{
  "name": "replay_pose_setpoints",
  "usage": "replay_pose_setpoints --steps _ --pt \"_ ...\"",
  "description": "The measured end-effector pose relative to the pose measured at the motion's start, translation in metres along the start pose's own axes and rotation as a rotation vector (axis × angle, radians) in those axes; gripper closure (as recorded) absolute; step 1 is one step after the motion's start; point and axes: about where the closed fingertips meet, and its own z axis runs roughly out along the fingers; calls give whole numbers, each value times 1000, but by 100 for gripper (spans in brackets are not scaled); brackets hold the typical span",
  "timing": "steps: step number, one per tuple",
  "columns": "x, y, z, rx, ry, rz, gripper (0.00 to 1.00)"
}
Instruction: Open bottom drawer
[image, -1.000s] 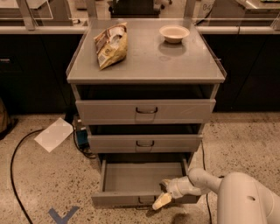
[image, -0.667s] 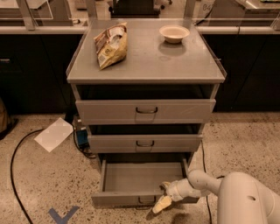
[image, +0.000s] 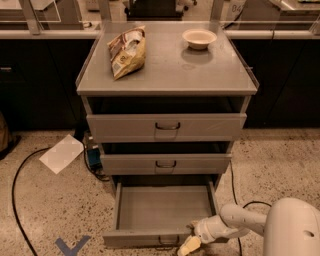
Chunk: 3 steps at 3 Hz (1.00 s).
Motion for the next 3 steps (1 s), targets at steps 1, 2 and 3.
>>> replay_pose_setpoints --steps 1,2,3 --pt "0 0 0 -1 0 -1 0" --pt "-5 3 8 -19 9 -19 0" --pt "8 18 -11 2 29 26 0"
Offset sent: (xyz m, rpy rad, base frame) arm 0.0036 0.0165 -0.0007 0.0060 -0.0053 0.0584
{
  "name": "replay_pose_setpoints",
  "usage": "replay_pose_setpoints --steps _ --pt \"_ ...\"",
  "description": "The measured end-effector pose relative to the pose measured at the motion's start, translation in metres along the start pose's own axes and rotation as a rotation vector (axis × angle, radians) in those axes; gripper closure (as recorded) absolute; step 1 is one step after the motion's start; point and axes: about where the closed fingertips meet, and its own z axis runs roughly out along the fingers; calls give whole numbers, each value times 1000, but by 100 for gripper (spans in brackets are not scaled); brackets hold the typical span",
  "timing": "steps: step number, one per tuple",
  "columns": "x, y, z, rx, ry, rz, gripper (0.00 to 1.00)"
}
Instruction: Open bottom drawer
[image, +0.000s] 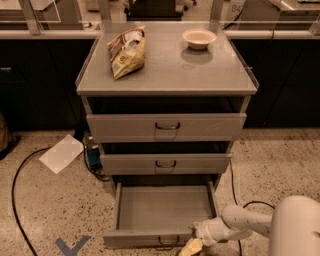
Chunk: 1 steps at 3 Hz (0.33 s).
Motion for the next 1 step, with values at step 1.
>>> replay_pose_setpoints --steps 1 --pt "3 11 4 -20 9 2 0"
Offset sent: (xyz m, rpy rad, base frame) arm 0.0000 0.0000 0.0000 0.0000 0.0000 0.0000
